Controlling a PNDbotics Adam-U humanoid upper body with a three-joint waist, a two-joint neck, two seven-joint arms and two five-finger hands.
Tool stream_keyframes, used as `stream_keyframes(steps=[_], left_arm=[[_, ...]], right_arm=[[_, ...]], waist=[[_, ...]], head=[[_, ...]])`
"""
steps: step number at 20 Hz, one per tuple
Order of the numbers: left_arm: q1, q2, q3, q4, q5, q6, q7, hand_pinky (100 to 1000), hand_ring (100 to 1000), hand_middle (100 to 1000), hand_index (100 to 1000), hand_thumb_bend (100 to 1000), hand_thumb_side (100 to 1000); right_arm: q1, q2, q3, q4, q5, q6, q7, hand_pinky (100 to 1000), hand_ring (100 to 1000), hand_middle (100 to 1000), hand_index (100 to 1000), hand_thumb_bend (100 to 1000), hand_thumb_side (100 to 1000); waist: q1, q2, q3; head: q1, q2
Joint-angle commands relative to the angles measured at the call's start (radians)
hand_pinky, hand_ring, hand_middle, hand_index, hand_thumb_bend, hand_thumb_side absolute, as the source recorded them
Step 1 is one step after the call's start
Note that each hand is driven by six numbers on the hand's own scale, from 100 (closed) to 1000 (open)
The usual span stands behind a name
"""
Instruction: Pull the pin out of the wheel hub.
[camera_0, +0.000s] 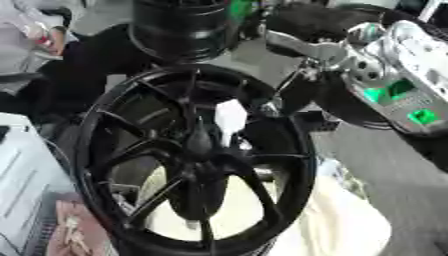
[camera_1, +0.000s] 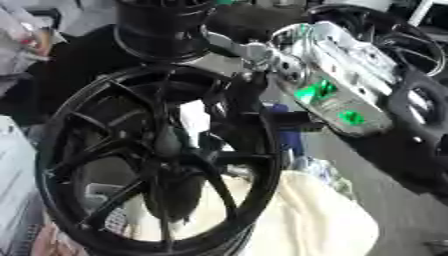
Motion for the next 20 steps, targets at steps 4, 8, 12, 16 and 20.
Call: stream_keyframes(steps=[4,8,12,16,20], left_arm=[[-0.001,0.013,0.021,-0.011,-0.001,0.000,0.005,873,788,688,850,188,490],[0.000,0.009,0.023,-0.011,-0.007,0.000,0.008,873,788,679,850,185,491],[0.001,0.004,0.023,-0.011,-0.014,0.001,0.011,874,788,676,850,179,494],[-0.002,0.001,0.021,-0.011,-0.022,-0.001,0.011,875,788,674,850,171,500],[-0.003,-0.007,0.021,-0.011,-0.034,0.000,0.015,876,788,674,850,162,506]], right_arm=[[-0.017,-0.025,-0.021,-0.023,-0.011,0.169,0.161,1000,858,814,832,508,130],[-0.014,-0.028,-0.027,-0.029,-0.012,0.173,0.161,1000,857,814,833,507,131],[-0.011,-0.023,-0.030,-0.030,-0.016,0.177,0.161,1000,856,814,833,488,144],[-0.007,-0.012,-0.036,-0.030,-0.018,0.191,0.161,1000,853,815,835,506,131],[-0.004,0.002,-0.046,-0.030,-0.019,0.206,0.161,1000,848,815,838,504,131]], waist=[[0.005,-0.003,0.005],[0.003,0.002,0.007],[-0.001,0.011,0.010],[-0.010,0.027,0.017],[-0.019,0.046,0.023]], head=[[0.000,0.005],[0.002,0.005],[0.004,0.005],[0.006,0.005],[0.007,0.005]])
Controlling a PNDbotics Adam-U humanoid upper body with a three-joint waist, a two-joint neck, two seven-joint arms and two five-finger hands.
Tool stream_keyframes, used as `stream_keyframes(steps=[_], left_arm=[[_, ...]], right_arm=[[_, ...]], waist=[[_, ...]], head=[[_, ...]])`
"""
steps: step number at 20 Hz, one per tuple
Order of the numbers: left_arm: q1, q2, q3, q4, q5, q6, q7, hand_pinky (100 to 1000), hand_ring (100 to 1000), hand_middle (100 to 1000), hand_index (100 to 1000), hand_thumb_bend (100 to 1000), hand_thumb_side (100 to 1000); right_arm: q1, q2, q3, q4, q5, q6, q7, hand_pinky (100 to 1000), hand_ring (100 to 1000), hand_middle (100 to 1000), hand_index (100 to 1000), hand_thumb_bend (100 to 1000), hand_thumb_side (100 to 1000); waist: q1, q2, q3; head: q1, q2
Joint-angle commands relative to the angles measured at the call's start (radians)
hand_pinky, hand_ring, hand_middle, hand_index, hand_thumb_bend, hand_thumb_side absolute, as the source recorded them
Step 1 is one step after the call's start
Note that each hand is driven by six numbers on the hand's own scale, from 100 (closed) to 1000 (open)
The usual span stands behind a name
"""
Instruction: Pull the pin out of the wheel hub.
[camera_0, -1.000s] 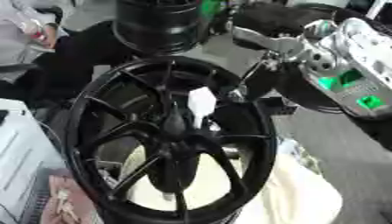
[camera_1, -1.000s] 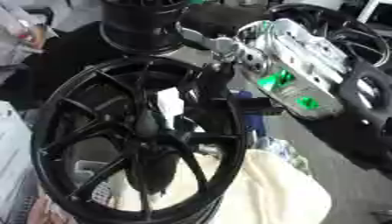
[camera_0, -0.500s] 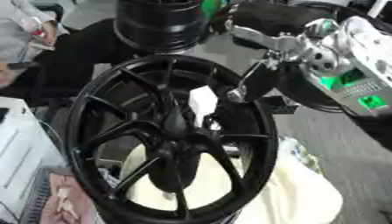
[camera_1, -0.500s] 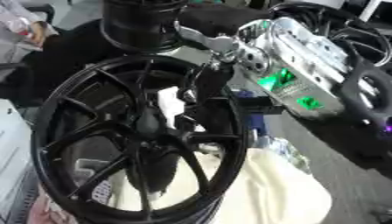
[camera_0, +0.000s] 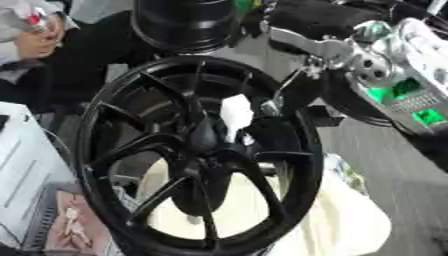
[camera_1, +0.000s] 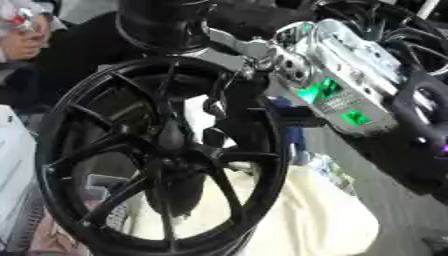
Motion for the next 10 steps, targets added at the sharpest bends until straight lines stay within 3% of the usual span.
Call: stream_keyframes(steps=[1,10], left_arm=[[-0.005,0.012,0.015,-0.011,-0.015,0.002,0.007,876,771,673,850,160,508],[-0.006,-0.009,0.016,-0.011,-0.032,0.006,0.018,879,765,672,850,146,517]], right_arm=[[-0.010,-0.001,-0.025,-0.015,-0.004,0.194,0.177,1000,846,815,838,502,130],[0.006,0.022,-0.037,-0.002,-0.018,0.230,0.177,1000,839,815,839,505,121]], waist=[[0.005,-0.002,0.003],[-0.009,0.022,0.014]], head=[[0.002,0.005],[-0.012,0.005]])
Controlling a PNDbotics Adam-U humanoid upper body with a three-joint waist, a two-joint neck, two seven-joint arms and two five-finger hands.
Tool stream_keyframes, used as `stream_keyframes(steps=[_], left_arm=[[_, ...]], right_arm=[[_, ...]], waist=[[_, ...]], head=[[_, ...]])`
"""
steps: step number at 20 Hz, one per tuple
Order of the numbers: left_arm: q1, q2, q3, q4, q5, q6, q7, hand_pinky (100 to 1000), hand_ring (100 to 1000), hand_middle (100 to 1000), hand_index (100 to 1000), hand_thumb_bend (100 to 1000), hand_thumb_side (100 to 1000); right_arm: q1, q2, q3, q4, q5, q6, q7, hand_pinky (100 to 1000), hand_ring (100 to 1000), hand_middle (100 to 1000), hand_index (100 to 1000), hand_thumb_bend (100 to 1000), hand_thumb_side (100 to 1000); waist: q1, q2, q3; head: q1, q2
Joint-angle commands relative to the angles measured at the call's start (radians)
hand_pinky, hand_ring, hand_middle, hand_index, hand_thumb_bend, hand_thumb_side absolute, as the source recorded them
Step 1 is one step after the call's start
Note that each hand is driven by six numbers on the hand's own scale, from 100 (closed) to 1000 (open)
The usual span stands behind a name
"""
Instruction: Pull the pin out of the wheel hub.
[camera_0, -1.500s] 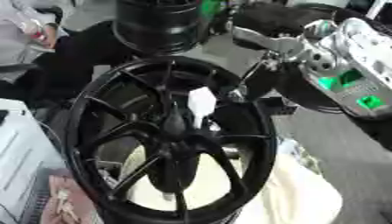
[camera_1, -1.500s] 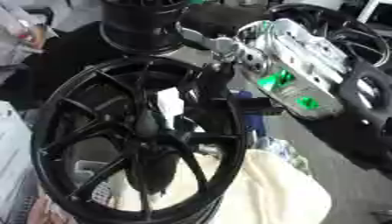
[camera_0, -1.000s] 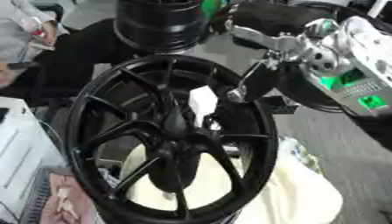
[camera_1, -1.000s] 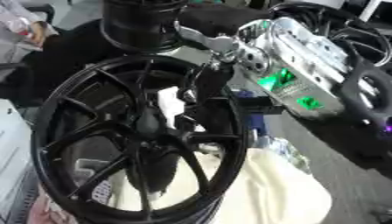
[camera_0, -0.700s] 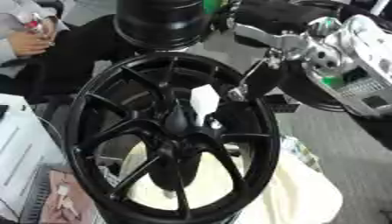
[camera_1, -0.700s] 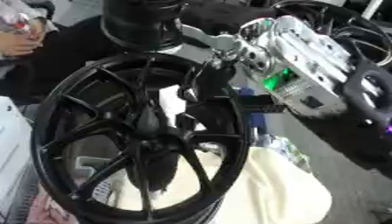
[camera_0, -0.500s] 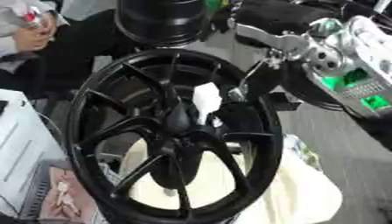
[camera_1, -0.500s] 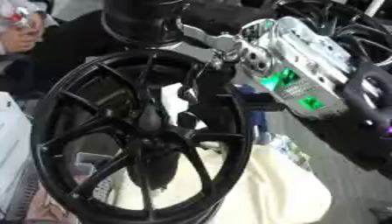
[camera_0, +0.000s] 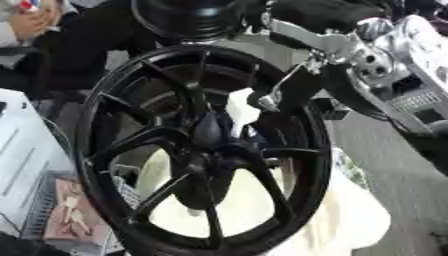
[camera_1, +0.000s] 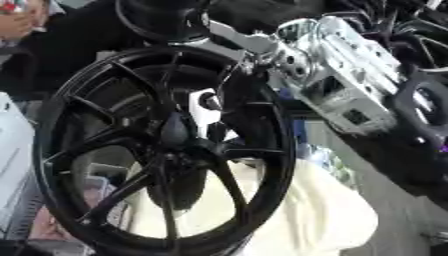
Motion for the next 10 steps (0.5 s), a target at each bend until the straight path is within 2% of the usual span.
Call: stream_keyframes(steps=[1,8,10], left_arm=[[-0.005,0.013,0.016,-0.011,-0.008,0.000,0.008,880,765,672,850,144,518],[-0.002,-0.001,0.019,-0.011,-0.013,0.003,0.017,882,764,671,849,130,521],[-0.001,-0.007,0.018,-0.011,-0.015,0.007,0.018,882,764,671,849,126,524]], right_arm=[[-0.010,-0.007,-0.019,0.000,-0.013,0.213,0.197,1000,839,815,840,506,119],[0.002,-0.006,-0.024,0.006,-0.044,0.226,0.197,975,835,814,845,517,100],[0.006,-0.006,-0.025,0.014,-0.054,0.229,0.197,944,834,814,846,523,100]], waist=[[0.008,-0.006,0.004],[0.004,0.006,0.007],[0.004,0.012,0.009]], head=[[-0.007,0.005],[-0.011,0.000],[-0.013,-0.004]])
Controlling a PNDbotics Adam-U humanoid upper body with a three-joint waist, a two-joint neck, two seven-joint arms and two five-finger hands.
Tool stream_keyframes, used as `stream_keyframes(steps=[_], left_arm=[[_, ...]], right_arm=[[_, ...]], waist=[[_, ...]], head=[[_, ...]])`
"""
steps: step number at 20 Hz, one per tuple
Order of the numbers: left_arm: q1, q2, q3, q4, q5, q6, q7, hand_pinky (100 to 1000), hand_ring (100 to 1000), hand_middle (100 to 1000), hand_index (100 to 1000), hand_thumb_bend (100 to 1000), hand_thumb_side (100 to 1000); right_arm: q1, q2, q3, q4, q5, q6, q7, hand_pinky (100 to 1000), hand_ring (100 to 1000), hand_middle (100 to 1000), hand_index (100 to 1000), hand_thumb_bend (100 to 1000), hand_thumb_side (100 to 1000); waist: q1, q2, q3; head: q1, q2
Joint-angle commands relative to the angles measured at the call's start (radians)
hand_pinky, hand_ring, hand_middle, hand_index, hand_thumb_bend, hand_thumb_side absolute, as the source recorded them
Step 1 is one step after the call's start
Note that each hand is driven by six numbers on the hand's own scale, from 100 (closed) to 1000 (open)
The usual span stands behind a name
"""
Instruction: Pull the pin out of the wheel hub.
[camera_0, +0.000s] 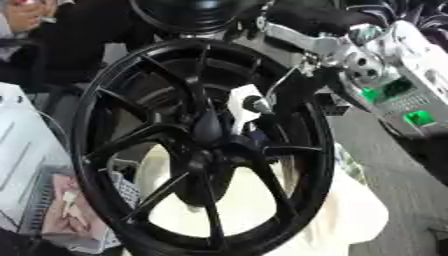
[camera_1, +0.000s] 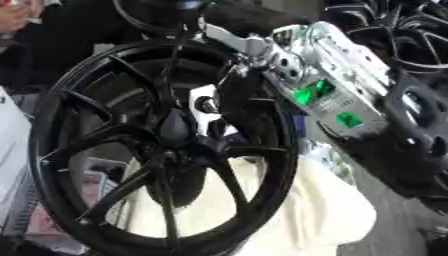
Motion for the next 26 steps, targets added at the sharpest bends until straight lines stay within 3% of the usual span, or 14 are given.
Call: stream_keyframes(steps=[1,2,8,26], left_arm=[[-0.001,0.011,0.016,-0.011,-0.005,0.003,0.004,882,764,671,849,126,524],[-0.001,0.009,0.016,-0.011,-0.006,0.004,0.004,883,763,671,849,121,526],[0.001,-0.004,0.016,-0.011,-0.010,0.011,0.007,885,763,669,848,105,525],[0.000,-0.033,0.014,-0.011,-0.017,0.028,0.020,890,762,661,844,100,540]], right_arm=[[-0.010,-0.013,-0.018,0.007,-0.018,0.218,0.209,944,834,814,846,523,100],[-0.008,-0.012,-0.018,0.013,-0.020,0.218,0.209,895,834,814,846,518,100],[0.003,-0.011,-0.028,0.041,-0.043,0.210,0.209,834,834,815,849,502,100],[0.022,-0.003,-0.035,0.086,-0.101,0.188,0.209,827,827,800,828,439,100]], waist=[[0.009,-0.007,0.003],[0.009,-0.005,0.004],[0.006,0.009,0.008],[-0.003,0.039,0.026]], head=[[-0.006,-0.004],[-0.007,-0.006],[-0.009,-0.018],[-0.022,-0.043]])
